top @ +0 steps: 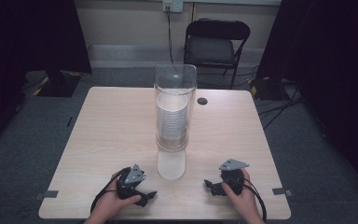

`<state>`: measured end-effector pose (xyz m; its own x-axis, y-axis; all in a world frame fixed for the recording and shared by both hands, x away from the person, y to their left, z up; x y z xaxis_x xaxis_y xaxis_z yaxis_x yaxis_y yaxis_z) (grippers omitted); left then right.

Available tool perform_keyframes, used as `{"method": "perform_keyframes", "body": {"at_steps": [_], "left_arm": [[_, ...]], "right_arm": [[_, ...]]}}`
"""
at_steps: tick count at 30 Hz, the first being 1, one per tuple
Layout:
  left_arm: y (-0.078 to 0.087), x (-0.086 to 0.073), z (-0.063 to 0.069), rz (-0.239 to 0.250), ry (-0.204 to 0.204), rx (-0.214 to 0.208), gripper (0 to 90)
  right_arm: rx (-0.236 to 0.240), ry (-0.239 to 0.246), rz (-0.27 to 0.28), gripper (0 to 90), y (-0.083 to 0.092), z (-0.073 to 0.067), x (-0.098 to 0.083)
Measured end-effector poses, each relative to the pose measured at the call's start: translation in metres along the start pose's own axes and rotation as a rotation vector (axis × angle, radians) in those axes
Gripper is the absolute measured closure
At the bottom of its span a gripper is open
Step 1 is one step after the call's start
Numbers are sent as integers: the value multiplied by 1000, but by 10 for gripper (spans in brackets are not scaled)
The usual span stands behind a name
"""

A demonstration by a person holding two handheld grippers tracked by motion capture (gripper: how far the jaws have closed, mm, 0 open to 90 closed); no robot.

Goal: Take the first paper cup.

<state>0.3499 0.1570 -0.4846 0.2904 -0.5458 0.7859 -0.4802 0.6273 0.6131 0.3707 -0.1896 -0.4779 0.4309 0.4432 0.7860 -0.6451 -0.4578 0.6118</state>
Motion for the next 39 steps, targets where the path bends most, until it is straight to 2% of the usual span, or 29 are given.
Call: {"method": "perform_keyframes", "body": {"at_steps": [6,7,8,11,12,14,15,20,30,33,39], "left_arm": [[-1,1,2,-1,17,19,92],[-2,1,2,18,33,23,99],[-3,3,2,32,47,45,159],[-4,5,1,19,41,45,163],[-6,6,2,31,58,41,160],[-6,9,1,23,73,33,167],[-6,11,2,31,93,33,168],[0,25,2,71,133,17,163],[12,50,-3,141,173,22,158],[14,54,-6,157,202,33,157],[17,66,-10,168,211,43,158]], "right_arm": [[0,-1,-1,56,0,0,0],[0,0,0,56,0,0,0],[0,0,0,56,0,0,0],[0,0,0,56,0,0,0],[1,0,0,56,0,0,0],[1,1,0,56,0,0,0],[1,1,0,56,0,0,0],[1,2,0,56,0,0,0],[1,1,0,56,0,0,0],[1,1,0,56,0,0,0],[1,1,0,56,0,0,0]]}}
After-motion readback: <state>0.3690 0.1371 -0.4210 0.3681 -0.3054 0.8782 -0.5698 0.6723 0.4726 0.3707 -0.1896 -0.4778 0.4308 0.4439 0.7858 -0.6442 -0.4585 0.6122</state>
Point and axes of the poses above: each handheld gripper's, and its own axes: y roughly backward along the jaws, x roughly out of its top, z roughly to its right, the point moved 2 cm from there along -y, roughly forward along the jaws, and after that the axes turned 2 degrees about z, right-handed, at the moved point
